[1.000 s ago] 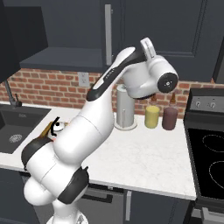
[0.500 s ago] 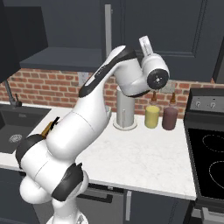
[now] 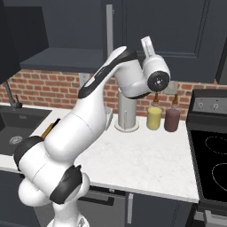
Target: Pick the kettle from the counter and place it on the tray. Then pick the mug from the cabinet and place it on the tray. Then close the cabinet doors.
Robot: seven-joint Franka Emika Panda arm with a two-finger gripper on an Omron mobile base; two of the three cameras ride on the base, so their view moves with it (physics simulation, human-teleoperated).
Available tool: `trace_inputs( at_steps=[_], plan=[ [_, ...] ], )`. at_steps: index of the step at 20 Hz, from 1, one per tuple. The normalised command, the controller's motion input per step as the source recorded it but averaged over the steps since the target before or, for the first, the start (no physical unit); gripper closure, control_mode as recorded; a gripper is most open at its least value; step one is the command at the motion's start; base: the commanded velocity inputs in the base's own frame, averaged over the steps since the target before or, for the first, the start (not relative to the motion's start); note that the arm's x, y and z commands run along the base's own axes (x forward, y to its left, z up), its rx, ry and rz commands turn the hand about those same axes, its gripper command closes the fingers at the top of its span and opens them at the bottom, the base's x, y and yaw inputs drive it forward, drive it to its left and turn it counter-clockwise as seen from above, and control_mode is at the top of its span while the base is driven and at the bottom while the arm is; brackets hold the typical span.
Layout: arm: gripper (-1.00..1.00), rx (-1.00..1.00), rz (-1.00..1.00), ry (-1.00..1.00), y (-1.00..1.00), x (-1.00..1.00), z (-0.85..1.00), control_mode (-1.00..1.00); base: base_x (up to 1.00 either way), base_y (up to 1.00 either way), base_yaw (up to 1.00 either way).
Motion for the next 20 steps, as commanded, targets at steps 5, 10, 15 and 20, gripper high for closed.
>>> trace_inputs(
  at_steps=[5, 10, 15, 20],
  plan=[
    [-1.00, 0.00, 0.00, -0.06, 0.05, -0.38, 0.00, -1.00, 0.00, 0.00, 0.00],
    [-1.00, 0.00, 0.00, -0.07, 0.00, -0.79, 0.00, -1.00, 0.00, 0.00, 0.00],
    [-1.00, -0.02, 0.00, 0.00, 0.17, -0.76, 0.08, -1.00, 0.00, 0.00, 0.00],
    [-1.00, -0.09, 0.00, 0.04, 0.40, -0.61, 0.06, -1.00, 0.00, 0.00, 0.00]
  ],
)
